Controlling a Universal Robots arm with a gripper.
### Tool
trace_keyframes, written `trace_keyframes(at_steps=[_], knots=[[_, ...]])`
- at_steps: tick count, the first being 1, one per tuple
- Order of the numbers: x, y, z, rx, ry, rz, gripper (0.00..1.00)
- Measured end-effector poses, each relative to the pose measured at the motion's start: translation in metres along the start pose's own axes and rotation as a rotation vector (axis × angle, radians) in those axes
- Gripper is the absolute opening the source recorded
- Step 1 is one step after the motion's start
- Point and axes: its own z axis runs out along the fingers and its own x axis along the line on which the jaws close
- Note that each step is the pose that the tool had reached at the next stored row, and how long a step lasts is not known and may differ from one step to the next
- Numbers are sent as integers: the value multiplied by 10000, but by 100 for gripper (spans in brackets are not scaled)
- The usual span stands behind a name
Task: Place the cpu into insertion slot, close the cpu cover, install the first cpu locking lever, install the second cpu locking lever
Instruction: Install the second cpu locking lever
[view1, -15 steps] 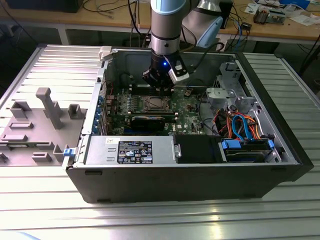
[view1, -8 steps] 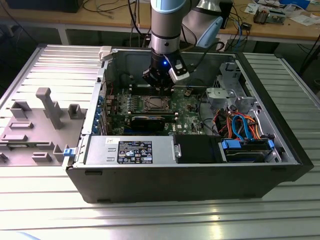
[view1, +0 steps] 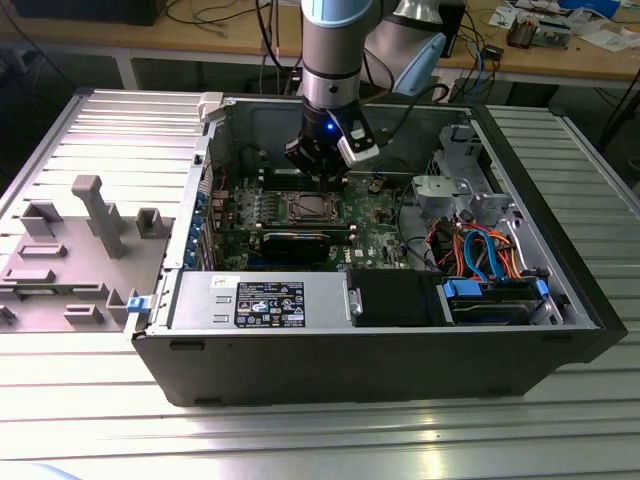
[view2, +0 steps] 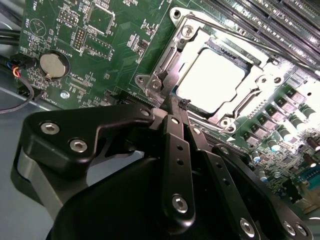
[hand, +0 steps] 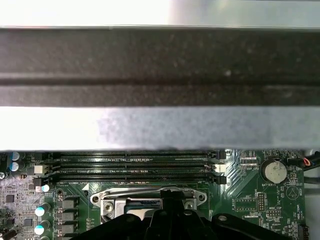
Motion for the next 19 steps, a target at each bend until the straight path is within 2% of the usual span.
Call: trace_keyframes(at_steps=[6,15,19], knots=[[-1,-7,-16,0,0,-1,11],[-4,0,-118,0,0,0,11],[-5,-18,-124,0,0,-1,11]])
